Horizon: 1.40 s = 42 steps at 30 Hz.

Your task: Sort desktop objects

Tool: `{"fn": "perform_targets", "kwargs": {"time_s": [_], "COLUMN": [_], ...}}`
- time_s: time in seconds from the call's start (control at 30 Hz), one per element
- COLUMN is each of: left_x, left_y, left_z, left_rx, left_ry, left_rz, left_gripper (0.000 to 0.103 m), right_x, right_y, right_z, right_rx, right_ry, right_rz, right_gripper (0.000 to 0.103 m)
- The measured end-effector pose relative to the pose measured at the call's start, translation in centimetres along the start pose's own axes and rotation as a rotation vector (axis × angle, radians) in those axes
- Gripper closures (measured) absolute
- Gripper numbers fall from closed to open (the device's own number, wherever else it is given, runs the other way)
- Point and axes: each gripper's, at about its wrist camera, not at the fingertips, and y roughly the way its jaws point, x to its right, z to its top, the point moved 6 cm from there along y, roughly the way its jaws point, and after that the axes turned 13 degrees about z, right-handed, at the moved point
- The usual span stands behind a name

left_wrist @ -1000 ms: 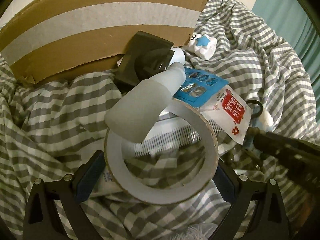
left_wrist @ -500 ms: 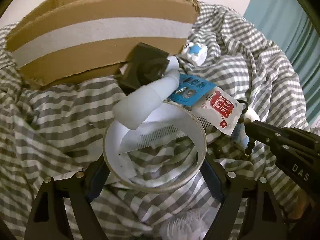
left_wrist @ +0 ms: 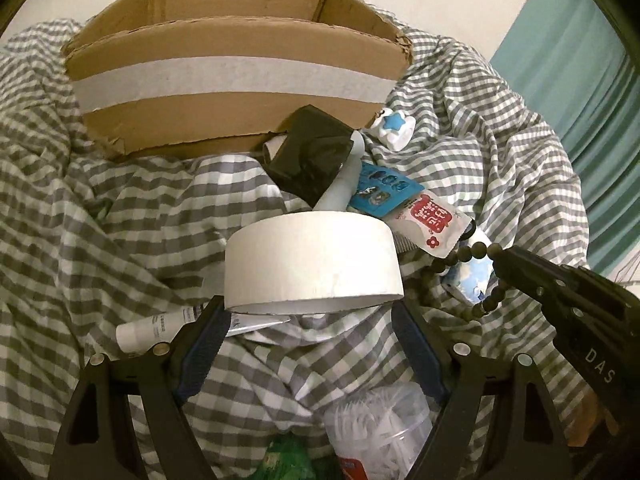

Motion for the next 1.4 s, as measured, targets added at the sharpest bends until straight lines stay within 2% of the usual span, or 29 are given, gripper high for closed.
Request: {"fn": "perform_targets", "kwargs": {"time_s": [0.33,0.7,1.0,1.4], "left_x": [0.3,-1.1,-2.1,-3.2], "left_y": [-2.1,-5.9,-6.6,-10.1], "left_z": [0.4,0.9,0.8,5.1], "left_rx": [0.041,0.108,0.106,0.197], "left_ry": [-0.017,-0.063,-0.095,-0.114], "left_rz": [-0.013,-0.048,-0.059,-0.055], "left_gripper": [0.019,0.021,0.022,0.022], "right_x": [-0.7,-3.0,-4.6,-6.4], "right_y": [-1.6,-4.9,-6.5,-8.4], "right_z": [0.9,3.2,4.5,7.6], "right_rx": [0.029,0.091,0.120,0.163], "right_ry": [-0.018,-0.064,-0.095,-0.126], "right_rz": [0.005,0.008,0.016,0.041], "right_gripper": [0.092,0.092,0.092,0.092]}}
